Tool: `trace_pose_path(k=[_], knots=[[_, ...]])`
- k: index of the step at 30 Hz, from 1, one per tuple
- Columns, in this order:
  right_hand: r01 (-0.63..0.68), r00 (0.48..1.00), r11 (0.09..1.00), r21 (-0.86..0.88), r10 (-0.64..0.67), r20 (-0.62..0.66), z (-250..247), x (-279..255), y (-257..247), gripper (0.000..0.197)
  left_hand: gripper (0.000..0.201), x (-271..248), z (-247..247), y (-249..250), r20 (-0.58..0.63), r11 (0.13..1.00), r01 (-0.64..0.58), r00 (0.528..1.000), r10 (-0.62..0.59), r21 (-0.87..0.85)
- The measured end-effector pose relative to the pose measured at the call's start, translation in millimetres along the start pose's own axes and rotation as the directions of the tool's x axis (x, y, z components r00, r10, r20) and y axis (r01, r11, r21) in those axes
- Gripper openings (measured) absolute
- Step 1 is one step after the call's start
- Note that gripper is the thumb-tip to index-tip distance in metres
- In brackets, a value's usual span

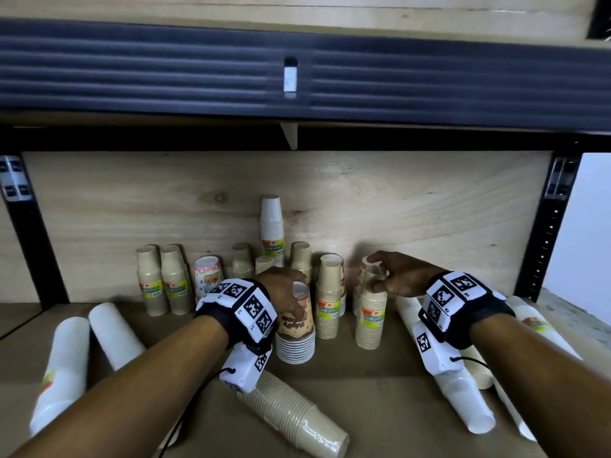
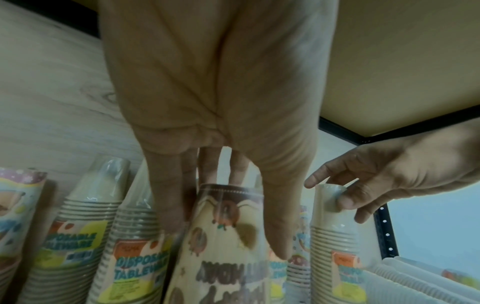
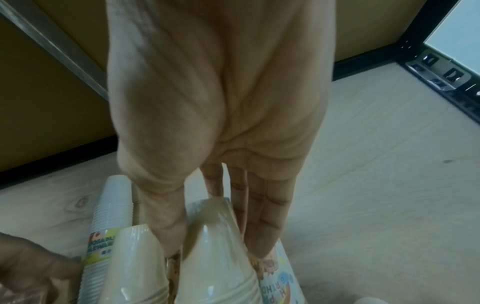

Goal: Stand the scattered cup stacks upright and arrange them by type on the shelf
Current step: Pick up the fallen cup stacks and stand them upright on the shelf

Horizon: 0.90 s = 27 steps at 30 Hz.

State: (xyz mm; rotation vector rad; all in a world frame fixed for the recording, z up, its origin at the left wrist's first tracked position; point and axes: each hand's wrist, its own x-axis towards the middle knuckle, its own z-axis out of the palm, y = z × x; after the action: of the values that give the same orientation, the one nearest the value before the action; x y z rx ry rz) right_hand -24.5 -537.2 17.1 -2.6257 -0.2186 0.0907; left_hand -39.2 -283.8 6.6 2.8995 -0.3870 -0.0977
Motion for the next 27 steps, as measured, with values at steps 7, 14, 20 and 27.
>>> trace_pose_path(k=[7,14,20,27], knots=[[-0.074,0.997,0.997,-0.027,0.073,-0.034,-22,-25,12,0.066,0.08,-11,-16,33,-0.271,0.999,0.04,0.962,-0.043,-0.014],[-0.198,0.98,0.976,-0.093,0.194,-0.048,-31,-59,59,0.043,0.047,-16,4,99,-0.164,0.994,-0.111,0.981,0.106,-0.02],[-0.334,0.942,0.938,-0.089,0.33,-0.051,-23,-76,104,0.043,0.055,-10,51,157,0.047,0.986,-0.169,0.984,0.17,-0.006],[-0.383,0.923,0.922,-0.061,0.385,0.018,-12,-72,136,0.024,0.094,-8,102,208,0.283,0.991,-0.091,0.952,0.114,-0.094]])
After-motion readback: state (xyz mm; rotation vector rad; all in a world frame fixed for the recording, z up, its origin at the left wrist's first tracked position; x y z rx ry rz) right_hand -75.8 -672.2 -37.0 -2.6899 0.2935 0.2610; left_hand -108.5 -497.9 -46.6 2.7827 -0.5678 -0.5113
